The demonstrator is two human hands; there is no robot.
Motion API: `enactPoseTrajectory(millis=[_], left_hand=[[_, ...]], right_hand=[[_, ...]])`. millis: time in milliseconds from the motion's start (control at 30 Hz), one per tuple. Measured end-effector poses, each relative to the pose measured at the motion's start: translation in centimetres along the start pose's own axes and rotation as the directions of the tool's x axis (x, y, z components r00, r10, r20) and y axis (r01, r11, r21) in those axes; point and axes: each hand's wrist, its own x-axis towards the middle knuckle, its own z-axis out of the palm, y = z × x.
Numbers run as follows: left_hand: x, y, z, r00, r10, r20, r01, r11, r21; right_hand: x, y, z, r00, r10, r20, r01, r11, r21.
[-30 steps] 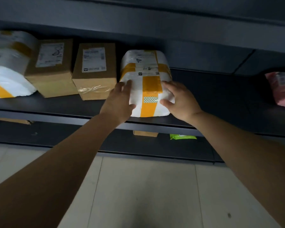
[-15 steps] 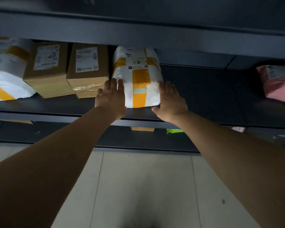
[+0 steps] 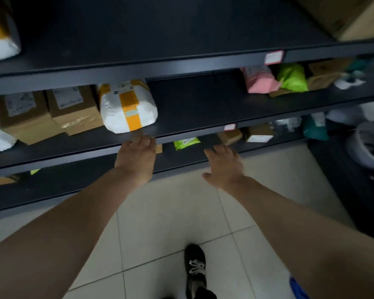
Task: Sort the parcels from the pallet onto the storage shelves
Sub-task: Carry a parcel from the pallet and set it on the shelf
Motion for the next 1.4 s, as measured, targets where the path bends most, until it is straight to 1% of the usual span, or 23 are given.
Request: enactPoseTrajectory(millis=[100, 200, 367, 500, 567, 733, 833, 1000, 1100, 1200, 1300, 1400], left_hand=[[-2.2, 3.4, -3.8, 0.994, 0.101, -0.038, -0.1, 0.994, 0.039], [-4.6, 7.5, -7.7, 0.971, 0.222, -0.088, -0.216, 0.974, 0.064], [-8.7, 15.6, -14.5, 0.907, 0.402, -0.127, -0.384, 0.912, 0.146], [-12.1, 23.4, -19.4, 0.841, 0.52, -0.152, -0.497, 0.852, 0.163], [-13.9, 27.9, -21.8, 0.802, 0.572, -0.173, -0.549, 0.82, 0.162], [-19.2, 40.3, -26.6, 0.681, 0.697, -0.225, -0.681, 0.715, 0.156], [-22.8, 47.4, -28.2, 0.633, 0.738, -0.234, -0.73, 0.669, 0.136], [-28.1, 58.3, -29.6, 0.543, 0.807, -0.232, -0.798, 0.582, 0.156], [-30.8, 64.2, -30.4, 0.481, 0.847, -0.225, -0.837, 0.52, 0.169], [-32.9, 69.8, -31.2, 0.399, 0.893, -0.208, -0.881, 0.436, 0.185], [-34.2, 75.4, -32.1, 0.319, 0.928, -0.191, -0.913, 0.356, 0.201], [-35.1, 81.0, -32.9, 0.262, 0.949, -0.173, -0.935, 0.294, 0.198]], right_hand=[[-6.3, 2.9, -1.2, 0.994, 0.111, 0.006, -0.111, 0.993, 0.043], [-13.0, 6.3, -2.2, 0.979, 0.204, 0.009, -0.204, 0.974, 0.098], [-24.5, 12.4, -3.0, 0.924, 0.383, -0.01, -0.375, 0.908, 0.186], [-33.7, 17.3, -3.0, 0.864, 0.503, -0.013, -0.489, 0.846, 0.212], [-38.2, 20.0, -2.8, 0.828, 0.56, -0.021, -0.542, 0.81, 0.224], [-49.2, 27.1, -1.5, 0.727, 0.686, -0.04, -0.656, 0.71, 0.257], [-55.5, 30.8, -0.2, 0.674, 0.738, -0.031, -0.705, 0.655, 0.273], [-64.9, 36.5, 2.6, 0.579, 0.815, 0.008, -0.781, 0.552, 0.291], [-69.9, 39.8, 4.4, 0.515, 0.856, 0.033, -0.82, 0.481, 0.31], [-74.2, 42.8, 5.7, 0.442, 0.895, 0.061, -0.855, 0.4, 0.331], [-77.4, 46.1, 6.9, 0.372, 0.924, 0.084, -0.885, 0.326, 0.332], [-79.9, 49.6, 8.1, 0.296, 0.95, 0.098, -0.909, 0.249, 0.334]])
